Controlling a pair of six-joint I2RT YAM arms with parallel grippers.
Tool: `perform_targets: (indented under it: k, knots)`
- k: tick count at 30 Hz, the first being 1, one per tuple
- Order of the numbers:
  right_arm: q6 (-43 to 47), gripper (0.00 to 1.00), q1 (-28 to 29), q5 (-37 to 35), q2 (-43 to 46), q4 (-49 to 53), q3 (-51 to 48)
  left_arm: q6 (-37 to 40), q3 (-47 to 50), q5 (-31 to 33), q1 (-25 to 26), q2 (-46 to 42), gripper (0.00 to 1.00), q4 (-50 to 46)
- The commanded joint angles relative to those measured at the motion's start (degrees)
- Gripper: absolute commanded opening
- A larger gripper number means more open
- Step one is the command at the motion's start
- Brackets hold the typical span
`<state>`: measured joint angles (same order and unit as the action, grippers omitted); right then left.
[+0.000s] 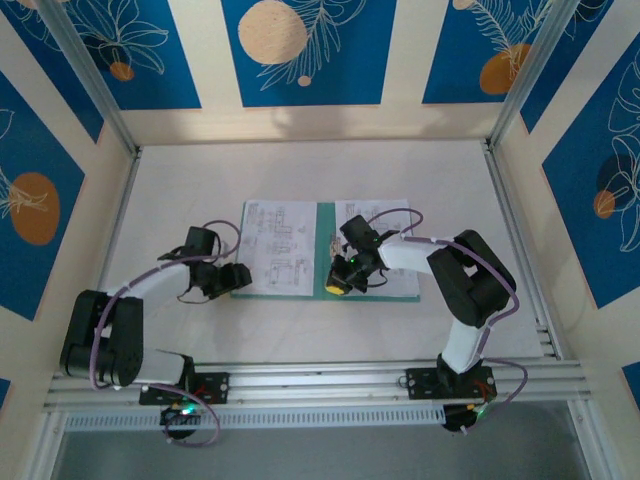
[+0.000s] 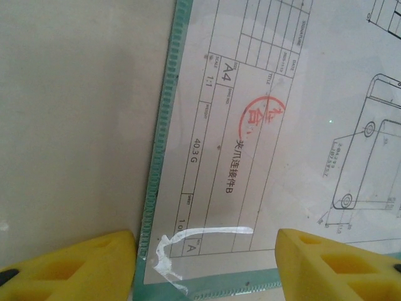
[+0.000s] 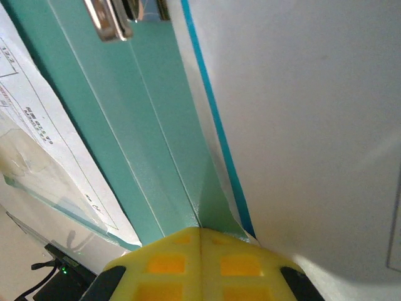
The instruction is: Put the files into the folder
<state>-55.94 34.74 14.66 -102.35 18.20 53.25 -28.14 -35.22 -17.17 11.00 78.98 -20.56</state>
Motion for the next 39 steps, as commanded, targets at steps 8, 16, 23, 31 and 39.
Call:
perform_targets:
  k: [8,16,23,31,39]
  knots:
    - [1.57,0.0,0.15,-5.0,-5.01,6.59,-1.44,1.34,-2.16,8.35,2.88,-1.94,0.62,-7.75]
    - [2.05,0.0,0.15,-4.5,-5.83,6.59,-1.05,5.68,-7.21,3.97,3.99,7.33,0.62,-7.21]
    - [2.82,0.0,0.06,-4.15,-6.72,6.94,-0.48,6.19,-9.51,0.91,7.34,10.56,0.6,-4.56]
    - [4.2,0.0,-0.41,-3.94,-7.41,7.7,0.28,4.15,-8.2,0.32,8.24,3.72,0.55,-3.2]
    - [4.7,0.0,-0.9,-3.26,-7.64,7.56,0.4,0.77,-6.02,-3.22,8.16,-3.11,0.48,0.68]
